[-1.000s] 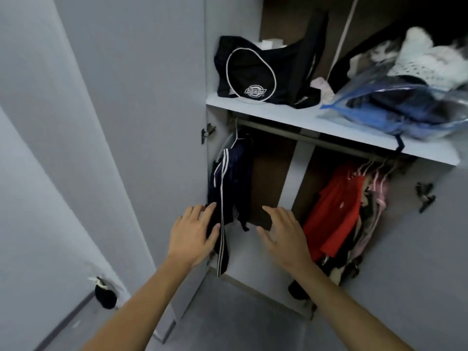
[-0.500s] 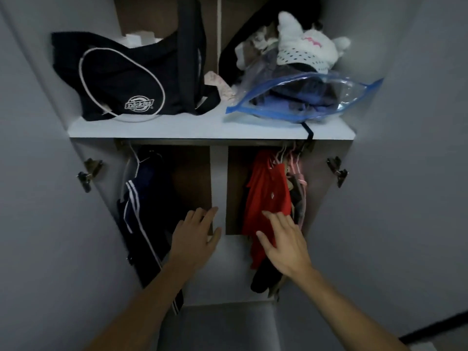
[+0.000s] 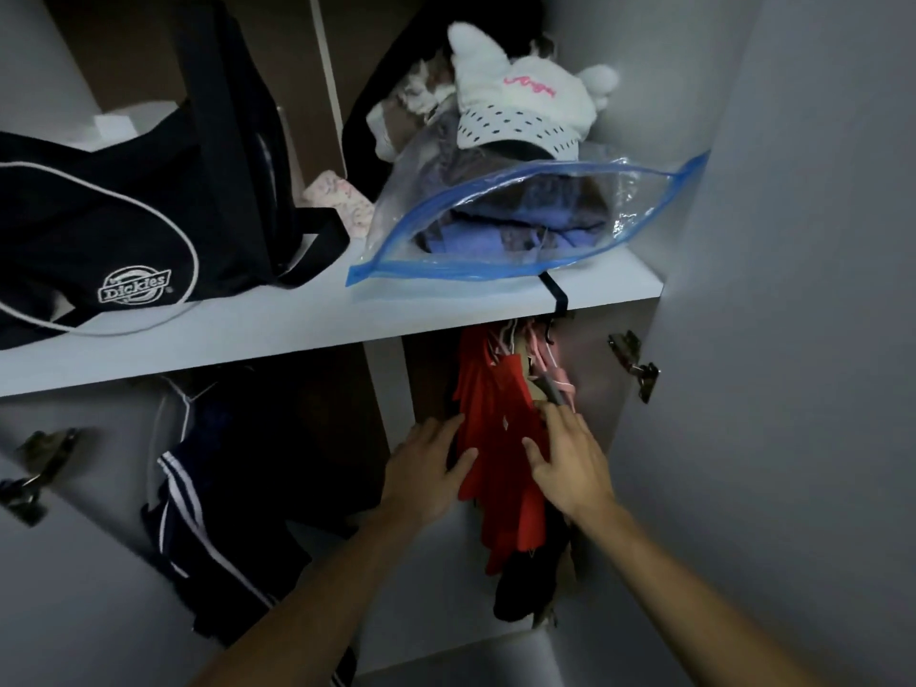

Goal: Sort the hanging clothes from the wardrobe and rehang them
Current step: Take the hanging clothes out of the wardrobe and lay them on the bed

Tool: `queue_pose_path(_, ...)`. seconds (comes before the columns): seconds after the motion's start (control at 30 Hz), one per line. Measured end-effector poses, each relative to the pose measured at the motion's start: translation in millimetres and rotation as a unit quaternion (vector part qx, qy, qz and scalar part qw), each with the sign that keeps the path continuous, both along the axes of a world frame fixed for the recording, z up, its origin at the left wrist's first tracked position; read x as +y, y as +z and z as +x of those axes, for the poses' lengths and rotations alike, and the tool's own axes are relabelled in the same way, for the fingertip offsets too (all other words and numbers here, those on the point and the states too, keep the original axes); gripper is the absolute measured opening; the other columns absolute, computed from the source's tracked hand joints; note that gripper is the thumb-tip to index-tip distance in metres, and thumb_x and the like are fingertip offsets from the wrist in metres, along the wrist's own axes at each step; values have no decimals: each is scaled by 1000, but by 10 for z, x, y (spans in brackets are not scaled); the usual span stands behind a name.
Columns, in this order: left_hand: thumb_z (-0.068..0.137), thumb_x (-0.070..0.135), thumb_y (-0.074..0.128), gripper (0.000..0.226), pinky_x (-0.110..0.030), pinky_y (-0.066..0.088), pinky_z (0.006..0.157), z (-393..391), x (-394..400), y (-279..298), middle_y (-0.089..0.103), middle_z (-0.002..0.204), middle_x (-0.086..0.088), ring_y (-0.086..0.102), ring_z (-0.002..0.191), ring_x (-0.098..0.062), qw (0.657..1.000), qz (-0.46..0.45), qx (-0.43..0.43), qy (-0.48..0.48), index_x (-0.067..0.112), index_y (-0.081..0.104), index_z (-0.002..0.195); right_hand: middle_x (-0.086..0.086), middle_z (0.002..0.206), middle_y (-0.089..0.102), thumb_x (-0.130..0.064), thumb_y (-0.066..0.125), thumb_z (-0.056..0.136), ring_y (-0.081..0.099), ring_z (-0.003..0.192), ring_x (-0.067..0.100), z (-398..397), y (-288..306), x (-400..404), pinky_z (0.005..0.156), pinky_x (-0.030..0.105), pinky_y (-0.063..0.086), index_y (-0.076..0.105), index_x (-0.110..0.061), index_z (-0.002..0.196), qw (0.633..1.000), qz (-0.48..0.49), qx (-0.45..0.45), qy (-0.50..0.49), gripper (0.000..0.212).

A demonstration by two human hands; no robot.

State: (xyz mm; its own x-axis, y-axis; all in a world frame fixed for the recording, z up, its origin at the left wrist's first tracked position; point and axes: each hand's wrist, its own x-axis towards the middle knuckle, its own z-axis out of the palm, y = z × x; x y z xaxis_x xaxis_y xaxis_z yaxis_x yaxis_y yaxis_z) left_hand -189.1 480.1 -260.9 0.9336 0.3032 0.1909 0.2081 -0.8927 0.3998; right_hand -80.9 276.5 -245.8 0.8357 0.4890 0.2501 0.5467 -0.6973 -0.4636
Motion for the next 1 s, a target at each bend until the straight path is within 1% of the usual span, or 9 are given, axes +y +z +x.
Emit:
queue_pose_path(0.2,104,64,37,65,-42,51,100,634,233,-122,51,142,-2,47,133,-24,999,17,30,-31,32,30,161,4,159,41,-34,65,98,46,140,28,334,-39,162,111,47,47,36,-21,152,999,-2,13,-32,63)
queue_pose_path(0.33,104,61,41,65,-40,49,101,1043,436,-145,47,149,-3,44,138,-26,998,20,34,-54,31,32,161,5,162,37,-36,69,95,47,141,31,480,-108,349,105,48,50,41,-19,149,998,-26,13,-60,63)
queue_pose_path(0.4,104,61,43,66,-41,50,102,1247,519,-164,44,152,-1,43,139,-27,997,28,30,-70,30,32,161,5,162,36,-37,69,95,47,141,32,520,-162,464,106,47,49,42,-20,148,997,-34,7,-69,62)
queue_pose_path(0.53,101,60,49,76,-46,43,113,1657,626,-196,29,166,-5,33,149,-30,995,35,16,-88,27,23,164,10,149,52,-35,68,95,53,134,31,582,-219,659,108,41,45,47,-16,144,994,-56,-45,-81,56)
queue_pose_path(0.63,100,57,54,82,-47,38,116,1907,653,-206,26,168,-9,31,150,-32,996,34,1,-86,23,19,165,9,141,55,-21,63,95,60,121,33,625,-238,732,96,42,49,48,-15,140,992,-58,-44,-102,48)
queue_pose_path(0.73,101,50,55,78,-46,33,117,2104,676,-260,30,166,-14,32,150,-35,995,45,-27,-84,18,21,165,8,134,54,-6,60,86,64,108,39,709,-256,696,82,45,51,46,-19,136,989,-62,-13,-134,54)
queue_pose_path(0.8,103,49,53,77,-47,32,119,2211,719,-299,30,166,-17,32,150,-37,994,50,-34,-87,16,21,165,9,128,60,-5,63,84,65,105,40,773,-249,625,82,44,50,44,-18,129,985,-70,-8,-158,51)
queue_pose_path(0.9,104,48,50,76,-49,35,119,2322,831,-337,32,165,-19,35,149,-39,994,39,-32,-93,16,20,165,10,126,61,-10,67,86,64,107,41,853,-237,550,87,46,50,43,-14,122,981,-84,-11,-172,43)
queue_pose_path(1.0,106,41,46,70,-48,39,116,2357,970,-330,38,162,-20,43,145,-39,996,17,-6,-82,12,22,164,13,120,61,-9,62,87,63,105,41,905,-238,549,84,45,48,38,-13,116,982,-69,-13,-173,37)
